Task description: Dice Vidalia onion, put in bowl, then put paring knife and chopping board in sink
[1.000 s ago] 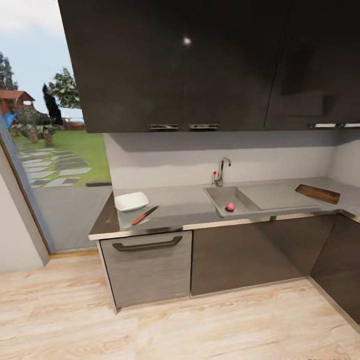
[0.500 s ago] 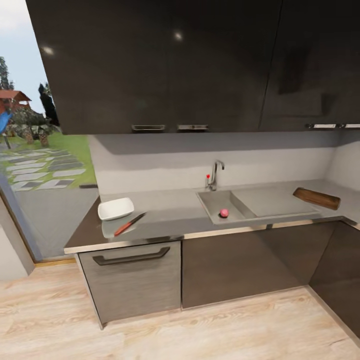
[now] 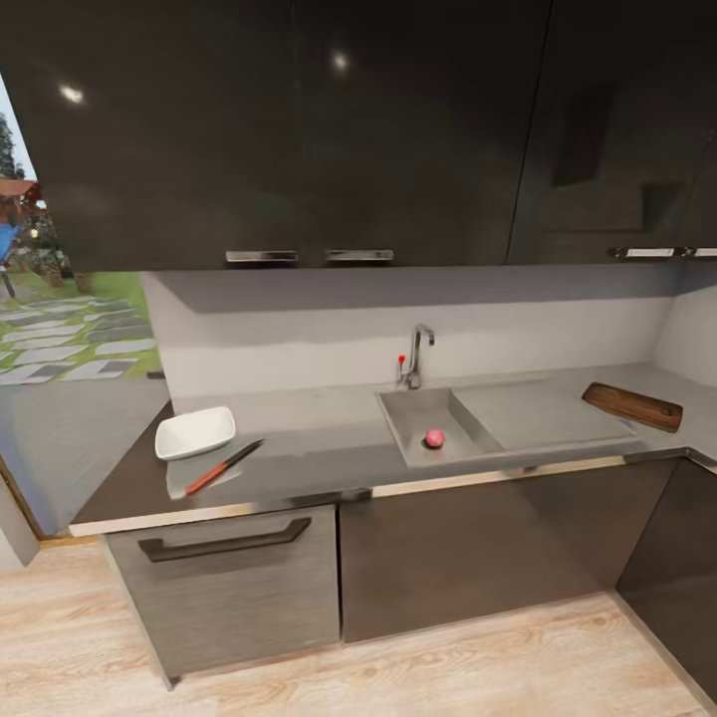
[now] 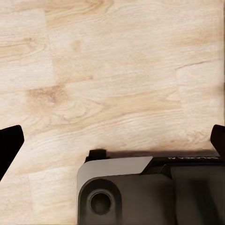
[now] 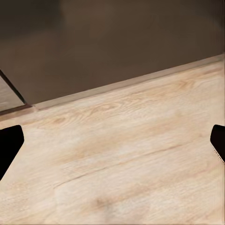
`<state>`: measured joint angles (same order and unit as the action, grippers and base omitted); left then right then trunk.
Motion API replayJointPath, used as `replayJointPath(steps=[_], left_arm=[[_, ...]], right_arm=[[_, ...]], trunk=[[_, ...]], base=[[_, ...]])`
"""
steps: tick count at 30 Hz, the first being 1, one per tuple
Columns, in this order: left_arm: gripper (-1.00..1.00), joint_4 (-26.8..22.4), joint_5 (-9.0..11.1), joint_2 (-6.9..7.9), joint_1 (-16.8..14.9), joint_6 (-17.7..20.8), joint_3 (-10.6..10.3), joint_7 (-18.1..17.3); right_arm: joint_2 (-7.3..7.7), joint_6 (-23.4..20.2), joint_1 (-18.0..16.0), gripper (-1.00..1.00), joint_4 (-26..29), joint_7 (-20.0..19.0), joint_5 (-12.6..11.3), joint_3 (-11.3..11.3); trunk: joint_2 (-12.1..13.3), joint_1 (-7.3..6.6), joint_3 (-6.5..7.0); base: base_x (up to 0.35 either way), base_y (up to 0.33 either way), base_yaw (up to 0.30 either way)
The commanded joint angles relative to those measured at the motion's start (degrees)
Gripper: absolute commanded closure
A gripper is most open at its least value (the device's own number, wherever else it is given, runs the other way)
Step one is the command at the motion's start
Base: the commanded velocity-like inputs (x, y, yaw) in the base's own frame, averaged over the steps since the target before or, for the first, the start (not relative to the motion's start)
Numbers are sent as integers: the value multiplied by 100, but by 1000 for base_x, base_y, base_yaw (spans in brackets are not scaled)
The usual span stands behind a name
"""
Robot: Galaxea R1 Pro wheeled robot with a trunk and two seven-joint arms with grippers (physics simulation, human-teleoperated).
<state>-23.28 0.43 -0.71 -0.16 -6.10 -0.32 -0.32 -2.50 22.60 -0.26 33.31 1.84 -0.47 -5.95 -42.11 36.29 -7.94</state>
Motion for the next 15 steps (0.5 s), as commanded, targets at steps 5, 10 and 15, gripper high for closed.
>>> replayJointPath(steps=[5, 10, 15], left_arm=[[-100, -1, 3, 0, -2, -14, -3, -1], [-100, -1, 2, 0, -2, -14, -3, 1], [-100, -1, 2, 0, -2, -14, -3, 4]], right_arm=[[-1, 16, -1, -100, 0, 1, -6, -12], [-1, 16, -3, -100, 0, -1, -9, -12], [3, 16, -4, -100, 0, -3, -11, -12]], trunk=[[-6, 4, -8], [-6, 4, -8], [-6, 4, -8]], base=[[251, -217, -122], [251, -218, -267], [251, -218, -292]])
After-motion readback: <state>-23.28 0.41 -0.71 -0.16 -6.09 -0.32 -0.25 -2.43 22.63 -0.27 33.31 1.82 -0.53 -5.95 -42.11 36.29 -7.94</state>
